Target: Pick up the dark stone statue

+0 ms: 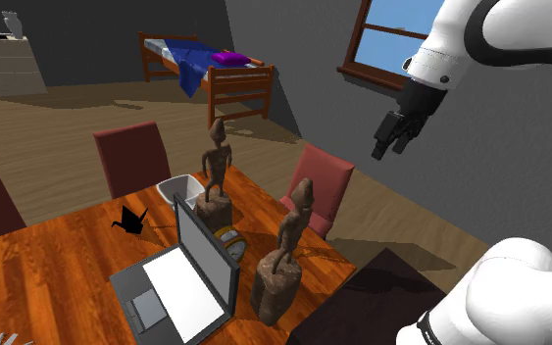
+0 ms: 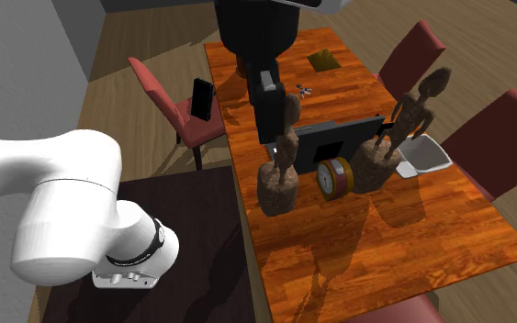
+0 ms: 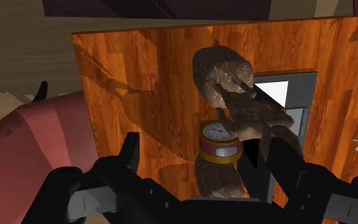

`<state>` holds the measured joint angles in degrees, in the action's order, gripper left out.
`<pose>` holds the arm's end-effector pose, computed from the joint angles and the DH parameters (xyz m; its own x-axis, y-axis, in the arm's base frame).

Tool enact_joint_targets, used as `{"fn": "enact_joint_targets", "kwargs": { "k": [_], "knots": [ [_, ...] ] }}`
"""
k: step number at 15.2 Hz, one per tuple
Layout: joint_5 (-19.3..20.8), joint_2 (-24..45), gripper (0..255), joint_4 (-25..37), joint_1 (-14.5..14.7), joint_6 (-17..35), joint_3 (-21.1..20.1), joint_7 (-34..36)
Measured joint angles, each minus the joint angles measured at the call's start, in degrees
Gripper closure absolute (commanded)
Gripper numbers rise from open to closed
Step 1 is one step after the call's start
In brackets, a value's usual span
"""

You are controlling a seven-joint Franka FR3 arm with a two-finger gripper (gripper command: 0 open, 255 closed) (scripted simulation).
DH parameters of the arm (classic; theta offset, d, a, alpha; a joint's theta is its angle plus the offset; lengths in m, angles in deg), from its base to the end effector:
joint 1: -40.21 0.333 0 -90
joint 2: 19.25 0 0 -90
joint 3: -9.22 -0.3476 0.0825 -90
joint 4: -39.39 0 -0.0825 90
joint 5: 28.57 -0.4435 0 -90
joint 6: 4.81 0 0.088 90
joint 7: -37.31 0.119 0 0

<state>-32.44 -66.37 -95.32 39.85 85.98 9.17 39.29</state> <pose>0.3356 0.0062 0.6174 0.9977 -0.0410 0.0534 -0.0373 -0.9969 -0.0687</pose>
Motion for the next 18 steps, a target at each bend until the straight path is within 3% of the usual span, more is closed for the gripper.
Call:
{"fn": "enact_joint_targets", "kwargs": {
  "k": [3,10,14,18],
  "knots": [
    [-1.0,-1.4,0,-2.0,-1.0,1.1,-2.6,4.7],
    [-8.1,-3.3,0,-8.5,-6.0,8.5,-19.1,33.6],
    [-11.6,0.7,0,-8.5,-10.5,13.8,-30.0,51.0],
    [-12.7,7.1,0,-5.1,-17.4,17.8,-41.1,68.5]
  ]
}}
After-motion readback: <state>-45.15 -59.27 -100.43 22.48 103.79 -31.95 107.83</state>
